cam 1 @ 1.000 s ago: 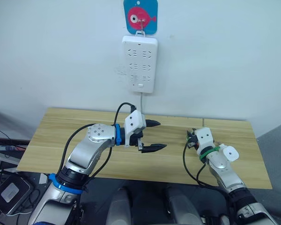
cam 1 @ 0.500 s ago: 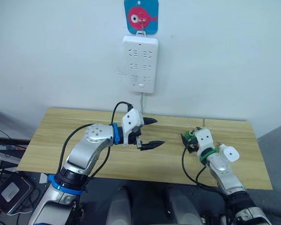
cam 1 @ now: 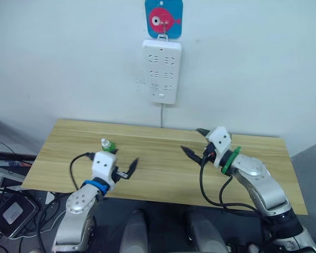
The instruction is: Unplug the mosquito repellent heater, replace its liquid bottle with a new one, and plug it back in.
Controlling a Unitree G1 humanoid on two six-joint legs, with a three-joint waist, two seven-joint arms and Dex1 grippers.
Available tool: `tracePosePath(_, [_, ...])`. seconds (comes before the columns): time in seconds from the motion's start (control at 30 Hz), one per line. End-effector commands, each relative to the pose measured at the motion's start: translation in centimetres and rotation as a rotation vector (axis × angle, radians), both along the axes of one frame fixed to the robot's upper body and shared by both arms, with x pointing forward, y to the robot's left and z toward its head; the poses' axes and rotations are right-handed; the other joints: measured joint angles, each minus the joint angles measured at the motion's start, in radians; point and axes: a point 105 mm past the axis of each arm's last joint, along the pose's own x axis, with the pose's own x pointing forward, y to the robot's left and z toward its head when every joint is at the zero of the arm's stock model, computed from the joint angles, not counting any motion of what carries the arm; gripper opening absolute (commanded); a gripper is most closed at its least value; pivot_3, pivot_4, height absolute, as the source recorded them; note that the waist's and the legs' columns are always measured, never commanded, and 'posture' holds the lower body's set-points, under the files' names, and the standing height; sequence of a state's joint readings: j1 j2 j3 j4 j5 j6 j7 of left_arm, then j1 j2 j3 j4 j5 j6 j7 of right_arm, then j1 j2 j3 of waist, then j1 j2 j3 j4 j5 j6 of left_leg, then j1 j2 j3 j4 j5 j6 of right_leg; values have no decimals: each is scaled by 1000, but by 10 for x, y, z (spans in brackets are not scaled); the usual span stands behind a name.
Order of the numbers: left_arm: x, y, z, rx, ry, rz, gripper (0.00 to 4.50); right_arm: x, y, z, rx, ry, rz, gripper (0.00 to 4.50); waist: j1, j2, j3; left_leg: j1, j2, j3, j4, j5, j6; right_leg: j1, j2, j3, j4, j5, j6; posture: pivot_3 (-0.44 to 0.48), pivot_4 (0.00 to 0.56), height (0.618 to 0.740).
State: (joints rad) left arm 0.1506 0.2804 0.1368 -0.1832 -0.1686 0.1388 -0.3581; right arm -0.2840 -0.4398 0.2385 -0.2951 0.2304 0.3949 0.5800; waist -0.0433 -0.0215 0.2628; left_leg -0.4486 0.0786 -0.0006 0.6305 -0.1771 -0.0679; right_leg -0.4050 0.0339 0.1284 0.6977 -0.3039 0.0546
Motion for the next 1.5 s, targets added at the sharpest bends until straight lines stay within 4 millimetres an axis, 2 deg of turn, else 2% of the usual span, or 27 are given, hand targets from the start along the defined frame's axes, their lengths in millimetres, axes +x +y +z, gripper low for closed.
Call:
tracePosePath(0.03, [-5, 21, -11, -27, -15, 158, 4500, -12, 25, 21, -7, -11, 172, 4475, 6, -1, 3, 0, 0, 1, 0, 0, 0, 0, 0, 0, 0, 0, 0, 23, 311, 740])
tracePosePath(0.23, [6, 25, -36, 7, -38, 260, 4500, -17, 40, 26, -61, -6, 278, 4475, 25, -3, 9, 0, 0, -1, -1, 0, 1, 0, 0, -1, 0, 0, 0, 55, 327, 740])
tracePosePath(0.57, [45, 45, -48, -21, -103, 375, 4500, -21, 46, 37, -93, -13, 352, 4475, 24, -6, 26, -1, 0, -1, -2, 0, 0, -1, 0, -3, -1, 0, 0, 24, 341, 740])
tracePosePath(0.8, [66, 54, -53, -54, -82, 407, 4500, -19, 43, 42, -113, -12, 342, 4475, 17, -6, 30, -1, 0, -3, -3, 0, 0, -1, 0, -5, -1, 0, 0, 6, 346, 740])
tracePosePath(1.13, [87, 48, -43, -92, -92, 344, 4500, -16, 38, 47, -116, -1, 314, 4475, 15, -6, 34, -2, 0, -3, -4, 0, 0, -1, 0, -5, -1, 0, 1, -1, 341, 740])
tracePosePath(1.23, [88, 46, -41, -86, -104, 329, 3911, -16, 39, 47, -115, -1, 310, 4500, 14, -6, 34, -2, 0, -3, -4, 0, 0, -1, 0, -5, -1, 0, 1, -1, 343, 740])
tracePosePath(1.4, [90, 44, -35, -78, -131, 316, 2435, -16, 40, 46, -101, 13, 300, 4500, 14, -7, 41, -2, 0, -3, -4, 0, 0, -2, 0, -5, -1, 0, 1, 3, 345, 740])
tracePosePath(1.43, [92, 45, -32, -72, -142, 313, 2256, -16, 39, 46, -94, 18, 296, 4500, 14, -7, 41, -2, 0, -3, -4, 0, -1, -2, 0, -5, -1, 0, 1, 3, 345, 740])
tracePosePath(1.5, [93, 44, -26, -49, -161, 297, 2250, -16, 39, 45, -75, 31, 280, 4500, 14, -7, 43, -2, 0, -3, -4, 0, -1, -2, 0, -5, -1, 0, 1, 7, 342, 740])
